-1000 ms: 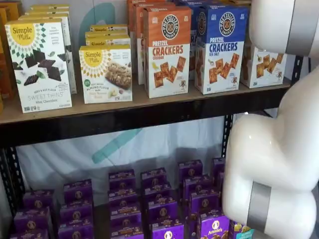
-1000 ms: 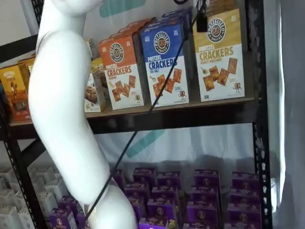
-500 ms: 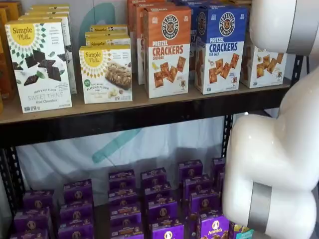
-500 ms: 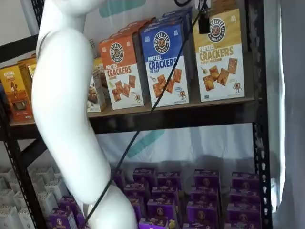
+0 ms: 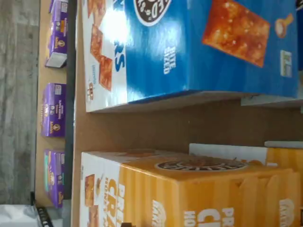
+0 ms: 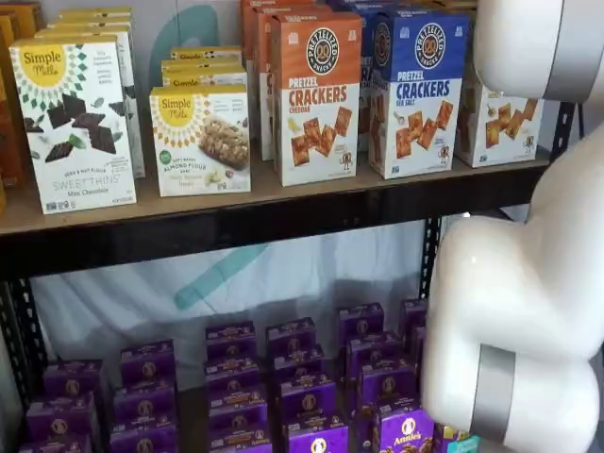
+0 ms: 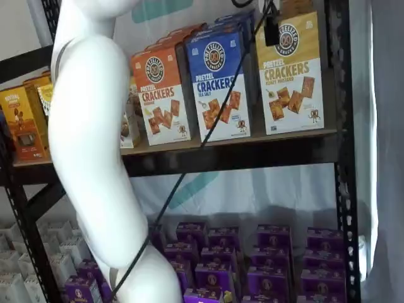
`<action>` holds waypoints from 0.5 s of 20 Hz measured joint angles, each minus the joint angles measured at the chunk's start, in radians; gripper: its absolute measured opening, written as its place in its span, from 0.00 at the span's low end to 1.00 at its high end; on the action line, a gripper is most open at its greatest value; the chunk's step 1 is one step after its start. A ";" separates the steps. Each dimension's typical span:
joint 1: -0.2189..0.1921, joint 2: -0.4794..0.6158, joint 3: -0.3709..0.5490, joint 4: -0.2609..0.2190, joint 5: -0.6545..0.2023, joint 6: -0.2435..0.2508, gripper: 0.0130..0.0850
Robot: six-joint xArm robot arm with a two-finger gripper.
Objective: Retrieve the yellow and white box located on the top shelf, the sixth one from the left
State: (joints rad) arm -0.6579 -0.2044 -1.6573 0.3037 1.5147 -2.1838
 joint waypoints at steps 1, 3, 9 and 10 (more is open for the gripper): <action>0.004 0.001 0.000 -0.011 0.004 0.002 1.00; 0.008 0.002 -0.001 -0.024 0.011 0.005 1.00; 0.019 0.012 -0.024 -0.050 0.053 0.019 1.00; 0.023 0.011 -0.025 -0.059 0.056 0.020 1.00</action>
State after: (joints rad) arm -0.6353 -0.1932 -1.6822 0.2451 1.5707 -2.1637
